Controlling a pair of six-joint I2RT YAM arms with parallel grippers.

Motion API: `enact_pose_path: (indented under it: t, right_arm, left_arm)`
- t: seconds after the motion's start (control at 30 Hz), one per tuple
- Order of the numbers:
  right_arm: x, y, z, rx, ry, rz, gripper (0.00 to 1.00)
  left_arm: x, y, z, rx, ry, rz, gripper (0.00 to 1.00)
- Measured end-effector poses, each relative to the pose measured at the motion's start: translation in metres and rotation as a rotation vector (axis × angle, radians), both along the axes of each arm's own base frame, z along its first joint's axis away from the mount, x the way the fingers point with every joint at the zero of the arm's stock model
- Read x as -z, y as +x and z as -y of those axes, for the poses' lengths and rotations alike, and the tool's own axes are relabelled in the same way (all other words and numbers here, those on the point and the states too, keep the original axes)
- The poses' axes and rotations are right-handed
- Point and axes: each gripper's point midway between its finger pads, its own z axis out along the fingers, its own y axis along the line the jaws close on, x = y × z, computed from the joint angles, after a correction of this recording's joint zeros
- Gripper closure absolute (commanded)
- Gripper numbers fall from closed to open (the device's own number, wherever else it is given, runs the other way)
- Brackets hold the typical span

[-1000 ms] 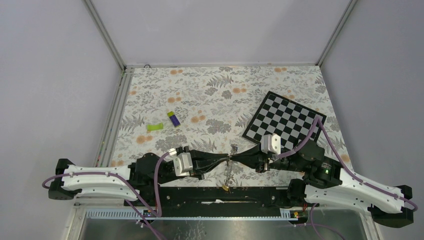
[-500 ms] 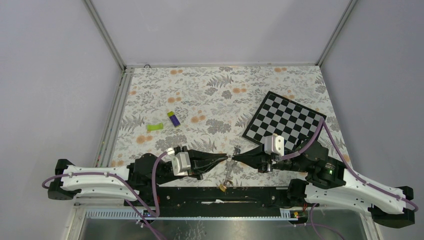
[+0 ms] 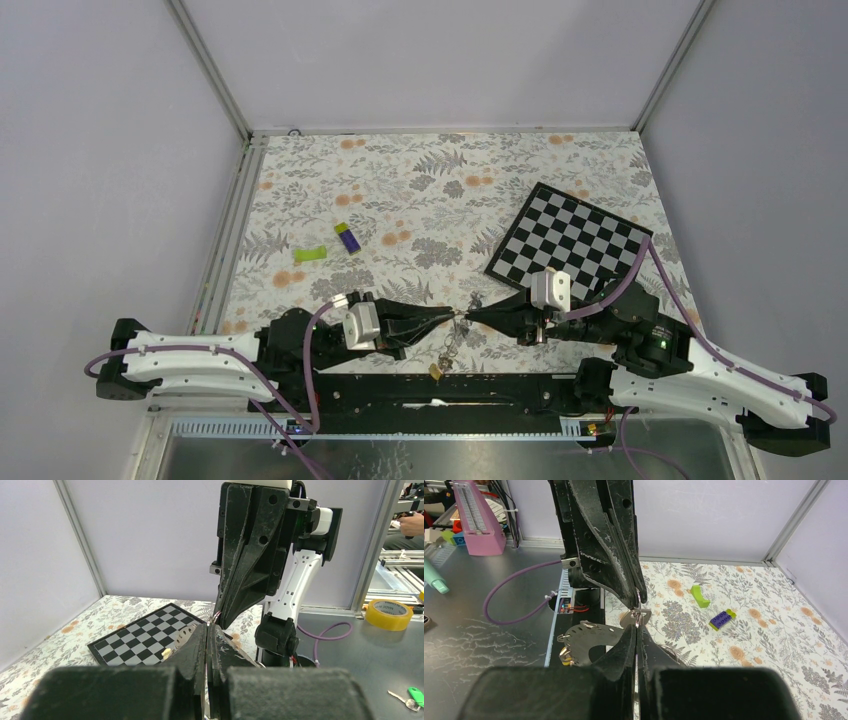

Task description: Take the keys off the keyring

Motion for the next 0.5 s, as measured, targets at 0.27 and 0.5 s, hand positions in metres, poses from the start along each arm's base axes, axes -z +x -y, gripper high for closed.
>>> enact_pose_path:
  t: [0.27, 0.5]
  right_arm:
    - [-0.0029, -0.0005, 0.0011, -0.002, 0.001, 0.009, 1.0]
    - [-0.0048, -0.0029, 0.0015, -0.015, 0.001, 0.015, 1.0]
  left_arm:
    - [0.003, 0.0007, -0.0009, -0.001, -0.01, -0.048, 1.0]
    - [0.0059, 0.0004, -0.0003, 0.005, -0.019, -0.08, 1.0]
